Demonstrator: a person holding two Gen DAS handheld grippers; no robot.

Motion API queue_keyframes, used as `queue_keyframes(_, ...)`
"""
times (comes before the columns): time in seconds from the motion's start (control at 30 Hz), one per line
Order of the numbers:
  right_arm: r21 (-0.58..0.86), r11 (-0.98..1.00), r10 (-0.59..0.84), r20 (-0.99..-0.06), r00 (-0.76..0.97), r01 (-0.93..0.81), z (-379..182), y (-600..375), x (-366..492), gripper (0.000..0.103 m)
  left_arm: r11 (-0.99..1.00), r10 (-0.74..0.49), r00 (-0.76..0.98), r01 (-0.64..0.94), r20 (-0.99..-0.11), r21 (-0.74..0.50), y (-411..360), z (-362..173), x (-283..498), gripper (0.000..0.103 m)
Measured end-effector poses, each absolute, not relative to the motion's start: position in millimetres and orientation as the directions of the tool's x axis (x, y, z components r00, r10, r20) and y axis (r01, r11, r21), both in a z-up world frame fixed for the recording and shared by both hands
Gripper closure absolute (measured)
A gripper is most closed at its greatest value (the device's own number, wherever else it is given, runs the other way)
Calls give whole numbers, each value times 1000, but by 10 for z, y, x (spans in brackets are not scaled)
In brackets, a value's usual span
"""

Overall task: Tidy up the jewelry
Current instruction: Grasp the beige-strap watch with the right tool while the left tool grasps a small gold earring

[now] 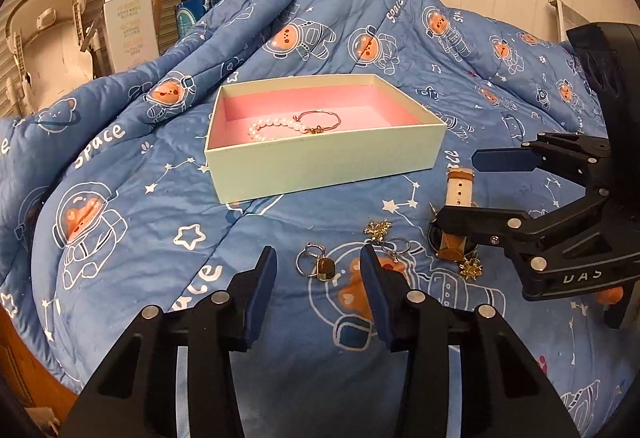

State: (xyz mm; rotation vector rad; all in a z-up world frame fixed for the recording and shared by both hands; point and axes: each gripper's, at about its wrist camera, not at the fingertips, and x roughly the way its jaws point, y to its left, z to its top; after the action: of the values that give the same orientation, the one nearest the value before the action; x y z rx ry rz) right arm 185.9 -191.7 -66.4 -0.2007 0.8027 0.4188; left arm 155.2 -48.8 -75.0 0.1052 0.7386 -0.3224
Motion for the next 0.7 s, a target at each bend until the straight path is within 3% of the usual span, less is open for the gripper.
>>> queue_keyframes(0.07, -17, 900, 285, -733, 618, -435, -669, -1922, 1856, 28, 943, -259, 684, 333, -682, -24, -509, -760, 1591, 73)
queue_keyframes(0.47, 3, 901, 295, -735, 610, -433, -687, -1943, 1843, 28, 934, -266, 656, 356, -706, -21, -587, -862, 1611, 97)
queue_keyframes(0.7, -18, 888, 301, -733, 610, -460, -716, -1926, 1851, 28, 934, -313, 655, 342, -687, -100, -471, -821, 1556, 99)
